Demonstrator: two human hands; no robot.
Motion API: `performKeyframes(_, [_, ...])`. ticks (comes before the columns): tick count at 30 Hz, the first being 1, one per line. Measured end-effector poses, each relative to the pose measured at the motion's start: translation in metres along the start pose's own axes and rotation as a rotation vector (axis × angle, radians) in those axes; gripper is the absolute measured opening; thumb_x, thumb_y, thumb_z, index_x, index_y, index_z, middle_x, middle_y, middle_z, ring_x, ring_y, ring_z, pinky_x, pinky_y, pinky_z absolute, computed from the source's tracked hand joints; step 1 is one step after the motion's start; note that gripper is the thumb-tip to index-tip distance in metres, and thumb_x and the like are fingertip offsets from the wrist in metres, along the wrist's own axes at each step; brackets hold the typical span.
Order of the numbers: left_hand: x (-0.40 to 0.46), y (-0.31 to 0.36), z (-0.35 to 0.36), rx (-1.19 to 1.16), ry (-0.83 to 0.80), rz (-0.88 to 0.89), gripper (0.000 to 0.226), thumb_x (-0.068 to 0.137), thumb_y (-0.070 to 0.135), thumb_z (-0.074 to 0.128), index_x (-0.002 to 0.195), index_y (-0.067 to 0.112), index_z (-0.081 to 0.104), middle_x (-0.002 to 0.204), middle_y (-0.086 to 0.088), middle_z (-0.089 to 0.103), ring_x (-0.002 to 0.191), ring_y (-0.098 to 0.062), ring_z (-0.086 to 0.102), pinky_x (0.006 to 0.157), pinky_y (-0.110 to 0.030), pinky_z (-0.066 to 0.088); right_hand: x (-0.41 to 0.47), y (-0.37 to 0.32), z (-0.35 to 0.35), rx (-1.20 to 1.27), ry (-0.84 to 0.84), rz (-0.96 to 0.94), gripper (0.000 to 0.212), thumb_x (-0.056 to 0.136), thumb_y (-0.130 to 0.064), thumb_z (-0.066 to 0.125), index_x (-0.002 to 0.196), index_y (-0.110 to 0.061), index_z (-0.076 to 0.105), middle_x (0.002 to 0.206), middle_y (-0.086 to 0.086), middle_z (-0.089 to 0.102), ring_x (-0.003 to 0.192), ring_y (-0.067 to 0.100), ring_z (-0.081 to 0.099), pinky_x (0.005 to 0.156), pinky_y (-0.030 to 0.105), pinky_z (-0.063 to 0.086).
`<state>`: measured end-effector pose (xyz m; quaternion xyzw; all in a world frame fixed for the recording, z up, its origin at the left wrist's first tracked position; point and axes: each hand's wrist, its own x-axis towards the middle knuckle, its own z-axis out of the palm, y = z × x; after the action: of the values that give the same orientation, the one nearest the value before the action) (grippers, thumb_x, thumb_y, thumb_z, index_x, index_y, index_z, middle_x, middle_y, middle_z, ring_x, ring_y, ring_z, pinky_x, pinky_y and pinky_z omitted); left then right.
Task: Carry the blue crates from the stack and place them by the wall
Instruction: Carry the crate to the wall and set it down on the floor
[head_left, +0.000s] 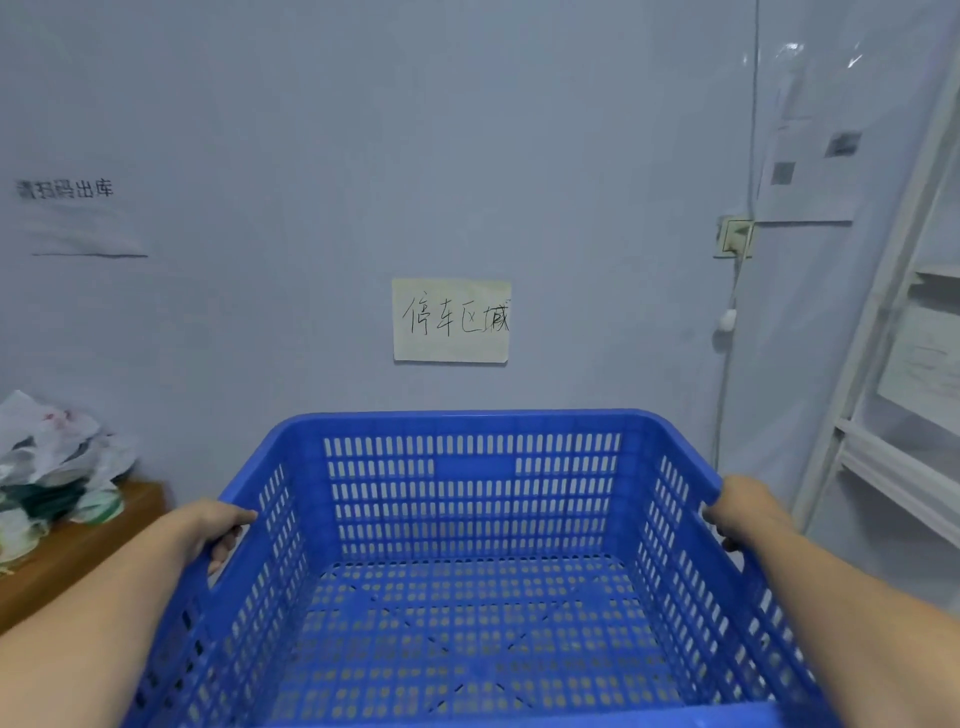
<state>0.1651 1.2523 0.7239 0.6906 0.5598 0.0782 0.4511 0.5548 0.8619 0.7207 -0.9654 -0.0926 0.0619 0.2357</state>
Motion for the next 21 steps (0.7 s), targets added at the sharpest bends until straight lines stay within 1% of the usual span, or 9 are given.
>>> performKeyframes(3, [0.042,0.018,-0.011,0.008,-0.042,0.0,0.056,0.103,0.017,0.037,0.048,0.011,0.034,0.021,-0.004,0.028,0.012,-0.016,0.029,0.025,-0.013,0.027,0.015,-0.023,0.02,0.005,0.019,0.042,0.006,0.086,-0.012,0.056,0.086,-0.006,0.058,0.075,0.011,0.068,0.054,0.022,0.07,0.071,0.04,0.061])
performKeyframes(6, [0.084,0.034,-0.02,0.001,-0.052,0.023,0.055,0.102,0.016,0.039,0.048,0.011,0.035,0.023,-0.004,0.028,0.011,-0.014,0.027,0.023,-0.011,0.025,0.027,-0.047,0.034,0.028,0.035,0.087,0.006,0.086,-0.01,0.057,0.082,-0.006,0.058,0.073,0.012,0.067,0.053,0.023,0.069,0.069,0.039,0.061])
performKeyframes(9, [0.124,0.044,-0.024,-0.027,-0.035,0.046,0.051,0.1,0.014,0.044,0.05,0.011,0.035,0.027,-0.003,0.029,0.012,-0.015,0.026,0.023,-0.011,0.027,0.035,-0.063,0.048,0.033,0.042,0.104,0.006,0.087,-0.009,0.056,0.088,-0.005,0.059,0.071,0.011,0.065,0.053,0.023,0.066,0.059,0.033,0.057])
performKeyframes(12, [0.156,0.047,-0.017,-0.037,-0.051,0.044,0.051,0.099,0.012,0.046,0.05,0.01,0.036,0.027,-0.004,0.029,0.012,-0.015,0.026,0.024,-0.01,0.028,0.045,-0.072,0.062,0.014,0.05,0.123,0.013,0.087,-0.009,0.056,0.074,-0.008,0.054,0.068,0.009,0.062,0.054,0.022,0.065,0.05,0.027,0.048])
performKeyframes(14, [0.176,0.047,-0.009,-0.035,-0.046,0.04,0.051,0.099,0.011,0.047,0.05,0.009,0.036,0.026,-0.003,0.029,0.012,-0.015,0.026,0.024,-0.01,0.028,0.054,-0.075,0.072,0.002,0.046,0.14,0.011,0.087,-0.008,0.057,0.076,-0.007,0.055,0.069,0.01,0.062,0.055,0.022,0.065,0.048,0.026,0.047])
performKeyframes(15, [0.186,0.048,-0.004,-0.042,-0.044,0.038,0.05,0.099,0.01,0.048,0.05,0.009,0.036,0.026,-0.003,0.03,0.012,-0.015,0.026,0.024,-0.01,0.028,0.061,-0.077,0.076,-0.006,0.037,0.144,0.007,0.087,-0.008,0.057,0.082,-0.004,0.058,0.071,0.011,0.063,0.055,0.022,0.065,0.05,0.028,0.049])
performKeyframes(17, [0.205,0.047,0.005,-0.039,-0.049,0.033,0.048,0.098,0.01,0.049,0.051,0.008,0.037,0.026,-0.003,0.03,0.012,-0.015,0.026,0.024,-0.01,0.028,0.079,-0.079,0.086,-0.015,0.027,0.16,0.009,0.087,-0.008,0.057,0.091,0.0,0.059,0.074,0.013,0.064,0.057,0.024,0.066,0.059,0.035,0.057])
performKeyframes(19, [0.222,0.043,0.017,-0.025,-0.074,0.018,0.048,0.098,0.009,0.05,0.052,0.007,0.038,0.028,-0.004,0.032,0.012,-0.016,0.027,0.024,-0.011,0.029,0.096,-0.08,0.097,-0.034,0.009,0.163,0.008,0.087,-0.008,0.057,0.091,-0.001,0.056,0.075,0.014,0.065,0.058,0.026,0.067,0.065,0.038,0.059])
performKeyframes(21, [0.238,0.037,0.029,-0.025,-0.062,-0.007,0.048,0.097,0.01,0.051,0.05,0.007,0.039,0.029,-0.006,0.033,0.012,-0.018,0.029,0.025,-0.012,0.03,0.111,-0.081,0.109,-0.056,-0.005,0.158,0.006,0.087,-0.008,0.056,0.089,-0.002,0.055,0.075,0.014,0.065,0.059,0.026,0.067,0.064,0.036,0.058])
